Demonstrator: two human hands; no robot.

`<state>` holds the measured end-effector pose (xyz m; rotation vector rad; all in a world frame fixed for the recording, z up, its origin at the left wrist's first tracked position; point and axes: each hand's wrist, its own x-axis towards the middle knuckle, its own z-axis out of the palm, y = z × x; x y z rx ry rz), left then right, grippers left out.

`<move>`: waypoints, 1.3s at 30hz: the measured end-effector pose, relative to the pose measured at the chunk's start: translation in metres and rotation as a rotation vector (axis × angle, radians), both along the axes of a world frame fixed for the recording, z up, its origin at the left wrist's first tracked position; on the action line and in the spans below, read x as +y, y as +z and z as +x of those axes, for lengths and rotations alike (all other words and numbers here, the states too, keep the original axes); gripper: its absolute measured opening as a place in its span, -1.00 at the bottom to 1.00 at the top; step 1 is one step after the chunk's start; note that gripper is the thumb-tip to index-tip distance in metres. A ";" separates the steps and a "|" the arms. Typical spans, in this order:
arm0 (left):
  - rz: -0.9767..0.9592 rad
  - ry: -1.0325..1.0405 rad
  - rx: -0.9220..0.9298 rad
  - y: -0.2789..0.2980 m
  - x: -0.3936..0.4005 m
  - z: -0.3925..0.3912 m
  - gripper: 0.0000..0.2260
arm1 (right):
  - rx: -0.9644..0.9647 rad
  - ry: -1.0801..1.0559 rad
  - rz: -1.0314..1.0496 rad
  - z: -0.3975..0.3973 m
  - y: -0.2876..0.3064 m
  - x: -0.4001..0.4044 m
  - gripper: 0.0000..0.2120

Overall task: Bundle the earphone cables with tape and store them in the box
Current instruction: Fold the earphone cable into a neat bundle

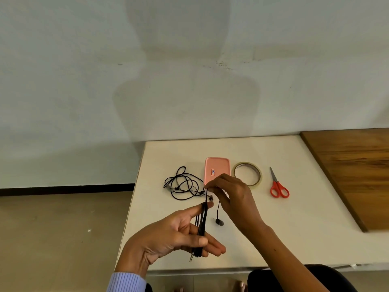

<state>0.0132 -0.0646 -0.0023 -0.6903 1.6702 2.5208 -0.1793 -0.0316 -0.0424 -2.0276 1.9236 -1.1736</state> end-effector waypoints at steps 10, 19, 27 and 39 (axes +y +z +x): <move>0.044 0.431 0.136 0.002 -0.005 -0.009 -0.30 | -0.676 0.100 0.620 0.015 0.004 0.003 -0.81; -0.274 0.918 -0.141 -0.016 -0.012 -0.018 -0.30 | -0.199 0.212 0.514 0.030 0.002 0.006 -0.85; -0.387 0.582 -0.398 -0.026 -0.009 -0.012 -0.18 | 0.040 0.228 0.349 0.014 0.003 0.006 -0.88; -0.220 0.245 -0.257 -0.007 0.001 -0.012 -0.40 | -0.397 0.227 0.374 0.005 0.004 0.003 -0.70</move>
